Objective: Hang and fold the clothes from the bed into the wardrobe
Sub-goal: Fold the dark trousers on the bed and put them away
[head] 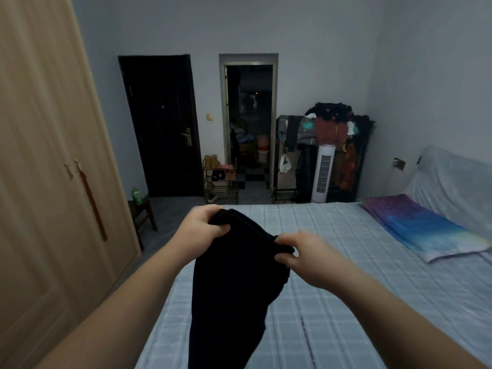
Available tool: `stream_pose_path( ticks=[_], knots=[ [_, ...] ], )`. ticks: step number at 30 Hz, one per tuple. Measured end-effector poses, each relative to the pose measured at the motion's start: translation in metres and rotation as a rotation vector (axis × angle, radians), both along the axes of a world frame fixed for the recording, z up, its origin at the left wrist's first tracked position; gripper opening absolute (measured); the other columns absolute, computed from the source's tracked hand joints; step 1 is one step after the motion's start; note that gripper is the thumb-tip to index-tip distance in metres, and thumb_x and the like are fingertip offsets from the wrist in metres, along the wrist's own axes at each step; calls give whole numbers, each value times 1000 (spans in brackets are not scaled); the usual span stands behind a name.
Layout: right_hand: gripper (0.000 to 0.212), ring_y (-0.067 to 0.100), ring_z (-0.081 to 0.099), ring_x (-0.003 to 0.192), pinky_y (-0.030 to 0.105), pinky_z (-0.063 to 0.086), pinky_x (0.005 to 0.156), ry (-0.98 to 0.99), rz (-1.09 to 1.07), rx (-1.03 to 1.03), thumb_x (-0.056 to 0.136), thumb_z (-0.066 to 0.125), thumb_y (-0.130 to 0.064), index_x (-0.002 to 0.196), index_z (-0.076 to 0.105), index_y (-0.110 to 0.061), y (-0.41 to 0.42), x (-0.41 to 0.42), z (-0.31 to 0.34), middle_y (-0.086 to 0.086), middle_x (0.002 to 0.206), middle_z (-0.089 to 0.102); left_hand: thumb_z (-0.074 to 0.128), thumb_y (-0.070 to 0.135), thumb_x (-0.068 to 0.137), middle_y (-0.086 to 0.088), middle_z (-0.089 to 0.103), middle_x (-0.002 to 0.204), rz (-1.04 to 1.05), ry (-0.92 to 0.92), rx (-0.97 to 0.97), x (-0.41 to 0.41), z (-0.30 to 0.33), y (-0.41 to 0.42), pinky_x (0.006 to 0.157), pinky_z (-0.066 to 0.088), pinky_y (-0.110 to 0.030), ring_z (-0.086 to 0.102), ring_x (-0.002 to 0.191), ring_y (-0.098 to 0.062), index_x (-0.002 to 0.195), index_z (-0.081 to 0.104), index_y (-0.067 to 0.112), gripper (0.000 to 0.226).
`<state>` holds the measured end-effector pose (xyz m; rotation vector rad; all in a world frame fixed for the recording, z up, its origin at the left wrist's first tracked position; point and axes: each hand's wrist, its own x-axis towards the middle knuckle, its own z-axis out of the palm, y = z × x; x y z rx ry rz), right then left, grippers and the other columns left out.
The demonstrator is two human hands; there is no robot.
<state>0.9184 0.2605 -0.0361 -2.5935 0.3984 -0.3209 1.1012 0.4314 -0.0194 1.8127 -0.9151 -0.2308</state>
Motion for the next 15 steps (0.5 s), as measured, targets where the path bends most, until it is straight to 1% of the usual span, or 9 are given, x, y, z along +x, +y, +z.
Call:
stream_pose_path(
  ticks=[1, 3, 5, 7, 9, 11, 13, 14, 15],
  knots=[
    [12, 3, 60, 89, 26, 51, 83, 6, 44, -16, 94, 62, -28, 95, 64, -39, 2, -1, 1, -17, 91, 64, 68, 1, 87, -3, 74, 90, -6, -15, 3, -1, 0, 1, 87, 58, -43, 72, 84, -13, 95, 72, 16, 17],
    [28, -2, 60, 87, 15, 46, 77, 4, 150, 49, 95, 60, -18, 88, 60, -45, 7, -2, 8, -22, 86, 64, 71, 9, 87, 0, 74, 90, 4, -75, 18, 1, 4, 3, 86, 57, -43, 71, 86, -13, 94, 72, 21, 14],
    [32, -5, 61, 86, 12, 44, 75, -9, 198, 107, 96, 58, -15, 86, 60, -45, 8, -4, 17, -24, 85, 65, 74, 20, 86, 4, 73, 88, 13, -112, 26, 6, 10, 5, 84, 57, -44, 70, 86, -13, 90, 70, 27, 9],
    [20, 1, 60, 85, 20, 47, 76, -49, 170, 79, 98, 56, -22, 87, 61, -37, 0, -5, 25, -14, 87, 65, 74, 23, 87, 4, 73, 87, 18, -104, 11, 11, 17, 8, 80, 57, -39, 70, 84, -12, 88, 70, 26, 6],
    [12, 10, 57, 87, 28, 46, 75, -111, 62, 2, 96, 57, -35, 85, 61, -32, -14, -8, 28, -7, 89, 60, 73, 19, 88, 4, 74, 86, 10, -60, -22, 12, 20, 9, 77, 56, -32, 71, 82, -10, 91, 71, 21, 4],
    [15, 9, 50, 95, 29, 42, 83, -196, 9, -109, 89, 57, -51, 84, 59, -36, -24, -12, 25, -10, 97, 53, 72, 14, 88, 1, 75, 87, -9, -1, -54, 10, 19, 9, 80, 58, -35, 73, 84, -13, 93, 72, 16, 5],
    [18, 8, 39, 104, 31, 34, 94, -236, 52, -313, 83, 53, -61, 87, 55, -44, -28, -16, 18, -19, 104, 45, 71, 8, 88, -5, 75, 88, -42, 100, -127, 6, 15, 8, 85, 59, -41, 73, 87, -22, 93, 71, 10, 6],
    [19, 8, 35, 106, 32, 32, 96, -248, 49, -360, 82, 53, -64, 88, 54, -46, -32, -16, 13, -20, 104, 41, 71, 5, 88, -8, 75, 89, -58, 139, -166, 3, 13, 6, 85, 59, -42, 73, 89, -26, 94, 70, 7, 7],
    [19, 8, 36, 106, 32, 32, 97, -266, 29, -339, 80, 54, -64, 85, 54, -46, -35, -16, 9, -20, 103, 40, 70, 3, 88, -11, 74, 90, -81, 159, -195, -2, 13, 4, 83, 60, -40, 73, 90, -28, 95, 69, 6, 8]
  ],
)
